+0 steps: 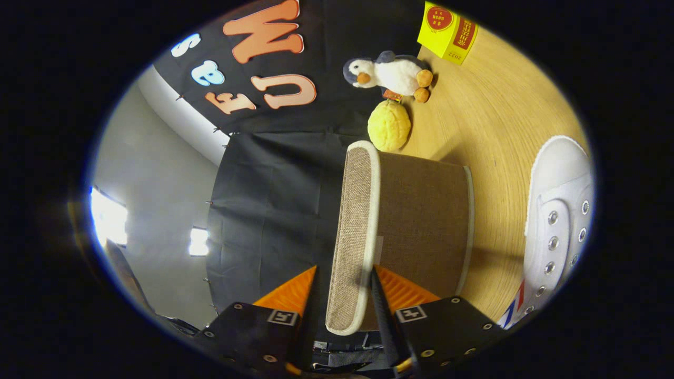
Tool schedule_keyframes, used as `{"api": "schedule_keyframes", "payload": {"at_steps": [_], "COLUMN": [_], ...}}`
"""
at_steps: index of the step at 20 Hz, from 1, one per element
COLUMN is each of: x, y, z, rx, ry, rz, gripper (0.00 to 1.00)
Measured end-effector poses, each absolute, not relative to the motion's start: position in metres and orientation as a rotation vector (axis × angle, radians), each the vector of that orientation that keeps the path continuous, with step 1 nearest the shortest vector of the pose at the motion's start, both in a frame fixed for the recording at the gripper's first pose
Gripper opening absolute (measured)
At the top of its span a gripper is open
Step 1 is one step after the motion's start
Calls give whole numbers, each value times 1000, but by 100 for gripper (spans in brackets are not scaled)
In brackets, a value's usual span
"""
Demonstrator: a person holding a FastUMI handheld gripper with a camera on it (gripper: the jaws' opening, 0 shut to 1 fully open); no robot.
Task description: Open the storage box then place both shoes into the box .Put the left shoe in first, then the right shoe, with the right side of both shoes facing outward in a uniform manner.
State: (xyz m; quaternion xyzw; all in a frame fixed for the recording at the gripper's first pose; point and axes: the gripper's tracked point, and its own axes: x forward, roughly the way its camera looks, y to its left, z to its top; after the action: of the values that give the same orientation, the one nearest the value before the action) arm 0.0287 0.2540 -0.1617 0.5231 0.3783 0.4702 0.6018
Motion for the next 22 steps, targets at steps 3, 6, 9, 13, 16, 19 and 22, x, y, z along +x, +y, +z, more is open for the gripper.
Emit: {"api": "schedule_keyframes", "payload": {"at_steps": [3, 6, 9, 13, 16, 19, 22], "x": [32, 19, 18, 20, 19, 20, 22], "y": [254, 267, 275, 284, 296, 324, 363], "z": [-163, -151, -139, -101, -54, -12, 21], "rx": [1195, 1195, 1111, 1066, 998, 898, 800], "ry": [863, 889, 839, 800, 749, 703, 656], "rz": [1043, 1096, 1074, 1048, 1066, 1074, 1071], "gripper": [1, 1, 1, 0, 0, 0, 0]}}
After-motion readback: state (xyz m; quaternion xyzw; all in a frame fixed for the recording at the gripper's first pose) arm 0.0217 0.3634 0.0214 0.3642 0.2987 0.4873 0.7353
